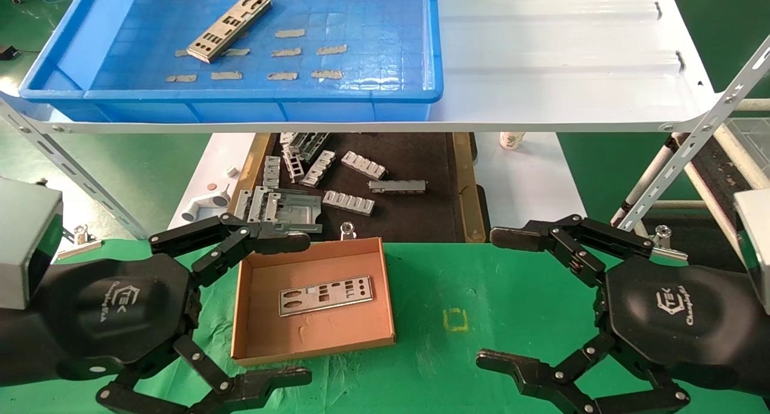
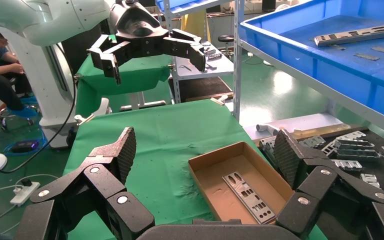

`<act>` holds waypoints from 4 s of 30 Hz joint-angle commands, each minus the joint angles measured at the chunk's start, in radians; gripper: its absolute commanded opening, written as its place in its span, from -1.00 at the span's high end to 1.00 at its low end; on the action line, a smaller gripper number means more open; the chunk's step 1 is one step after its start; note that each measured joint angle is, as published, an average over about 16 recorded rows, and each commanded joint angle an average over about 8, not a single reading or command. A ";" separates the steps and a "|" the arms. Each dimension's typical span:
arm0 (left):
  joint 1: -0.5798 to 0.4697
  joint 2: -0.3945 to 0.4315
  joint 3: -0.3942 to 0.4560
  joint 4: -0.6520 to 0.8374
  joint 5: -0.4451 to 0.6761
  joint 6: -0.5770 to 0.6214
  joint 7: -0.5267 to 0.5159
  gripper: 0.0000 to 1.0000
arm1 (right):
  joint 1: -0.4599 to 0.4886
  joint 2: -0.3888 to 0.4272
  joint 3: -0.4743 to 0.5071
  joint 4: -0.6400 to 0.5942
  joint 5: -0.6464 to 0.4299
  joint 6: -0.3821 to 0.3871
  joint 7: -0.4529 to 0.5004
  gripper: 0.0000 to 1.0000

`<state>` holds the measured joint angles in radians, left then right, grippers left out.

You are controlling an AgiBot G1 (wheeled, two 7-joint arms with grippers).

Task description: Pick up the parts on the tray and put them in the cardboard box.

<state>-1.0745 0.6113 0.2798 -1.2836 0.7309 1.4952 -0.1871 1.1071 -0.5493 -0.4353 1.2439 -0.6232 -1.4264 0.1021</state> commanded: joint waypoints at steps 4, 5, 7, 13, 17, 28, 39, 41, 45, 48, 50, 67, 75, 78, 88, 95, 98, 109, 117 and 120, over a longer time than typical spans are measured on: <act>0.000 0.000 0.000 0.000 0.000 0.000 0.000 -1.00 | 0.000 0.000 0.000 0.000 0.000 0.000 0.000 -1.00; 0.000 0.000 0.000 0.000 0.000 0.000 0.000 -1.00 | 0.000 0.000 0.000 0.000 0.000 0.000 0.000 -1.00; 0.000 0.000 0.000 0.001 0.000 0.000 0.000 -1.00 | 0.000 0.000 0.000 0.000 0.000 0.000 0.000 -1.00; 0.000 0.000 0.000 0.001 0.000 0.000 0.000 -1.00 | 0.000 0.000 0.000 0.000 0.000 0.000 0.000 -1.00; 0.000 0.000 0.000 0.001 0.000 0.000 0.000 -1.00 | 0.000 0.000 0.000 0.000 0.000 0.000 0.000 -1.00; 0.000 0.000 0.000 0.001 0.000 0.000 0.000 -1.00 | 0.000 0.000 0.000 0.000 0.000 0.000 0.000 -1.00; 0.000 0.000 0.000 0.001 0.000 0.000 0.000 -1.00 | 0.000 0.000 0.000 0.000 0.000 0.000 0.000 -1.00; 0.000 0.000 0.000 0.001 0.000 0.000 0.000 -1.00 | 0.000 0.000 0.000 0.000 0.000 0.000 0.000 -1.00; 0.000 0.000 0.000 0.001 0.000 0.000 0.000 -1.00 | 0.000 0.000 0.000 0.000 0.000 0.000 0.000 -1.00; 0.000 0.000 0.000 0.001 0.000 0.000 0.000 -1.00 | 0.000 0.000 0.000 0.000 0.000 0.000 0.000 -1.00; 0.000 0.000 0.000 0.001 0.000 0.000 0.000 -1.00 | 0.000 0.000 0.000 0.000 0.000 0.000 0.000 -1.00; 0.000 0.000 0.000 0.001 0.000 0.000 0.000 -1.00 | 0.000 0.000 0.000 0.000 0.000 0.000 0.000 -1.00; 0.000 0.000 0.000 0.001 0.000 0.000 0.000 -1.00 | 0.000 0.000 0.000 0.000 0.000 0.000 0.000 -1.00; 0.000 0.000 0.000 0.001 0.000 0.000 0.000 -1.00 | 0.000 0.000 0.000 0.000 0.000 0.000 0.000 -1.00; 0.000 0.000 0.000 0.001 0.000 0.000 0.000 -1.00 | 0.000 0.000 0.000 0.000 0.000 0.000 0.000 -1.00; 0.000 0.000 0.000 0.001 0.000 0.000 0.000 -1.00 | 0.000 0.000 0.000 0.000 0.000 0.000 0.000 -1.00; 0.000 0.000 0.000 0.001 0.000 0.000 0.000 -1.00 | 0.000 0.000 0.000 0.000 0.000 0.000 0.000 -1.00; 0.000 0.000 0.000 0.001 0.000 0.000 0.000 -1.00 | 0.000 0.000 0.000 0.000 0.000 0.000 0.000 -1.00; 0.000 0.000 0.000 0.001 0.000 0.000 0.000 -1.00 | 0.000 0.000 0.000 0.000 0.000 0.000 0.000 -1.00; 0.000 0.000 0.000 0.001 0.000 0.000 0.000 -1.00 | 0.000 0.000 0.000 0.000 0.000 0.000 0.000 -1.00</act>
<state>-1.0749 0.6115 0.2802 -1.2825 0.7308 1.4952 -0.1868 1.1071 -0.5493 -0.4354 1.2439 -0.6232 -1.4264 0.1021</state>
